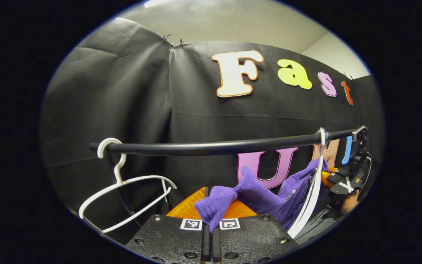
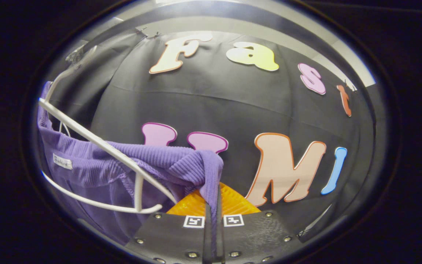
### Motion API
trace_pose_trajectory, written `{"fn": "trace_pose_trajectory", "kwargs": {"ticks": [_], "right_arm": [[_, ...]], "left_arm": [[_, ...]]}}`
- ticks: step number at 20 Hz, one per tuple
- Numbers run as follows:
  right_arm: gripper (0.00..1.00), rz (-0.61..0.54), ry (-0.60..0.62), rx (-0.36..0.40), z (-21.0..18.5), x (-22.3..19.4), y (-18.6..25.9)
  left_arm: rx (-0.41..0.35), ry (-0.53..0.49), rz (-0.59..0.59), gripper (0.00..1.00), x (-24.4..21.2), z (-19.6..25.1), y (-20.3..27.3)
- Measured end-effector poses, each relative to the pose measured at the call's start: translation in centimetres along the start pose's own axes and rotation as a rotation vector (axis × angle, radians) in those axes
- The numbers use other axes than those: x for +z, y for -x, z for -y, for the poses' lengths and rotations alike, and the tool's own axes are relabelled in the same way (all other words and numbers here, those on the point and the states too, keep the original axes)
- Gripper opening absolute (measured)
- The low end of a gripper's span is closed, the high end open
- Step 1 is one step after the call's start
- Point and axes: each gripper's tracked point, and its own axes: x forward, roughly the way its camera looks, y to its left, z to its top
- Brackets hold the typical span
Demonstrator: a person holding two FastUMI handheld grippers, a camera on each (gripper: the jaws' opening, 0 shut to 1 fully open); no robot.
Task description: Grasp the clothes on the hanger with both hands and then place them into the laundry hamper below.
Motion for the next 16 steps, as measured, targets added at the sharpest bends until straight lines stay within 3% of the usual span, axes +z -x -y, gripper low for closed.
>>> {"fn": "trace_pose_trajectory", "kwargs": {"ticks": [2, 3, 4, 5, 9, 16], "right_arm": [[0.0, -0.016, -0.013, -0.019, 0.1, -1.3, -0.6], [0.05, -0.035, -0.027, -0.021, -0.2, -2.3, -0.9], [0.0, -0.055, -0.039, -0.02, -0.4, -3.2, -0.9], [0.05, -0.073, -0.048, -0.012, -0.7, -4.1, -0.9], [0.05, -0.156, -0.069, 0.016, -2.3, -8.7, 0.5], [0.05, -0.289, -0.118, 0.153, -6.3, -14.3, 5.4]], "left_arm": [[-0.017, 0.012, -0.007, 0.04, -0.9, -0.1, -0.8], [-0.021, 0.01, -0.014, 0.04, -1.6, -0.2, -1.3], [-0.024, 0.012, -0.025, 0.05, -2.3, -0.4, -1.7], [-0.035, 0.019, -0.038, 0.05, -3.2, -0.4, -1.8], [-0.05, 0.069, -0.067, 0.03, -6.0, -1.1, -2.0], [0.006, 0.145, -0.137, 0.03, -10.5, -3.2, 0.9]]}}
